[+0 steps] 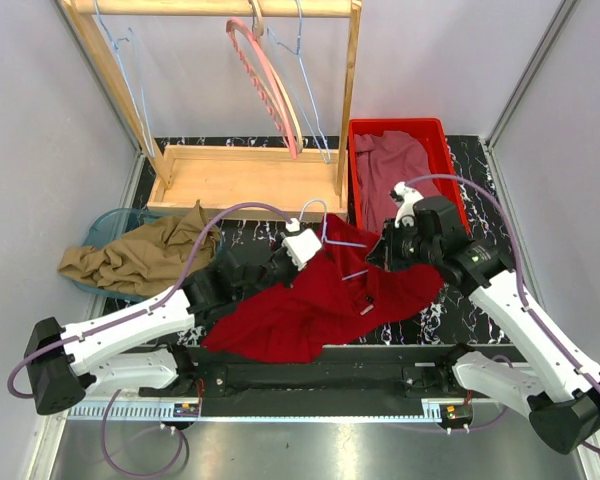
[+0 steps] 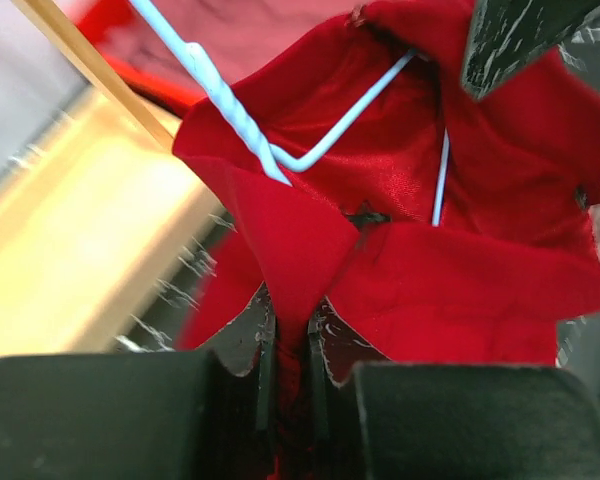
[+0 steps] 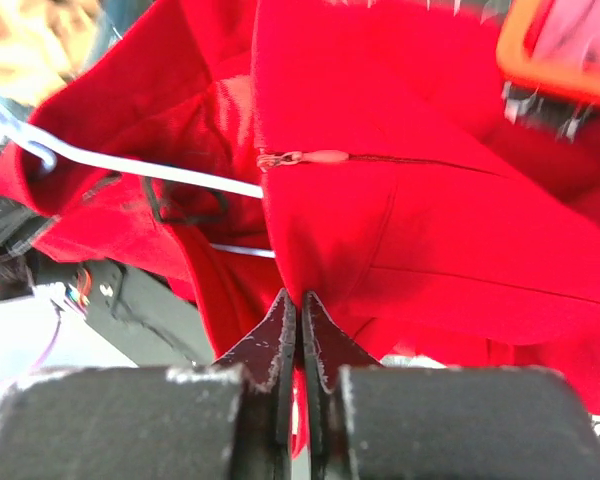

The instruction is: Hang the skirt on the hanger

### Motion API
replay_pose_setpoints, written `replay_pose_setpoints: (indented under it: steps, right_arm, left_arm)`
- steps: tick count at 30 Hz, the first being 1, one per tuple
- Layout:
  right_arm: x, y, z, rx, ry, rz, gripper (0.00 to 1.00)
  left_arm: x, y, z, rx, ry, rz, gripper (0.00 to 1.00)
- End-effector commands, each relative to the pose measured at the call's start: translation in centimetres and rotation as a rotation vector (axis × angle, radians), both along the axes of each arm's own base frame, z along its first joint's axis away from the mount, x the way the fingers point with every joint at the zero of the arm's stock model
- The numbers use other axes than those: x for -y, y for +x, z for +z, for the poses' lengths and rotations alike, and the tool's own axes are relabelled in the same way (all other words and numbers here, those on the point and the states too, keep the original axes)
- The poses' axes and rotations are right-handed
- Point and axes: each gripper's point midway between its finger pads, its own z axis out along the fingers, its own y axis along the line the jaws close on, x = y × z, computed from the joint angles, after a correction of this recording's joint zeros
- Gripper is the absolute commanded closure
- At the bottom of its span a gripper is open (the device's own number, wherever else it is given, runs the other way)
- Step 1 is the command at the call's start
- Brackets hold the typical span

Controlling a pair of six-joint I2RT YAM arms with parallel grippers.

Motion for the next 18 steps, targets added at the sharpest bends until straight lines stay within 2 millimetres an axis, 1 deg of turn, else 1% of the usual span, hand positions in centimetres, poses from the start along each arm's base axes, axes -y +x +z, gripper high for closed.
replay_pose_setpoints:
  steps: [1, 3, 5, 7, 8, 9, 11, 13, 14, 16, 17, 18]
  right_arm:
    - [-1.0, -1.3, 0.6, 0.016, 0.074, 0.056, 0.90]
    - [-1.4, -2.0, 0.7, 0.012, 0.093, 0.099, 0.89]
    - [-1.7, -2.2, 0.8, 0.014, 0.097, 0.132, 0.78]
    - [-1.9, -2.2, 1.2, 0.028, 0.099, 0.154, 0.73]
    - [-2.0, -2.1, 1.6, 0.040, 0.101, 0.157, 0.60]
    - [-2.1, -2.0, 2.3, 0.061, 0.109, 0.165, 0.54]
    - [-2.1, -1.6, 3.3, 0.111, 0.108, 0.173, 0.45]
    - [-1.9, -1.0, 5.4, 0.206, 0.114, 0.176, 0.44]
    - [-2.1, -1.0, 6.0, 0.235, 0.123, 0.191, 0.44]
    - [-3.1, -0.9, 7.4, 0.316, 0.163, 0.263, 0.44]
    - [-3.5, -1.0, 7.7, 0.334, 0.174, 0.291, 0.44]
    - [-4.0, -1.4, 7.4, 0.334, 0.191, 0.338, 0.45]
  left_arm:
    - [1.0, -1.8, 4.7, -0.006, -0.258, -0.125, 1.00]
    - [1.2, -2.6, 4.6, -0.027, -0.263, -0.178, 1.00]
    - [1.0, -2.6, 4.3, -0.044, -0.261, -0.191, 1.00]
    - [1.2, -3.1, 4.0, -0.062, -0.254, -0.234, 1.00]
    - [1.3, -3.3, 3.9, -0.068, -0.251, -0.254, 1.00]
    - [1.6, -3.9, 3.8, -0.080, -0.248, -0.295, 1.00]
    - [1.5, -4.1, 3.3, -0.094, -0.235, -0.319, 1.00]
    - [1.5, -4.4, 2.9, -0.109, -0.219, -0.358, 1.00]
    - [1.6, -4.5, 2.7, -0.117, -0.214, -0.370, 1.00]
    - [1.5, -4.8, 2.6, -0.130, -0.211, -0.414, 1.00]
    - [1.6, -4.8, 2.4, -0.138, -0.207, -0.427, 1.00]
    - [1.4, -4.7, 2.4, -0.144, -0.209, -0.443, 1.00]
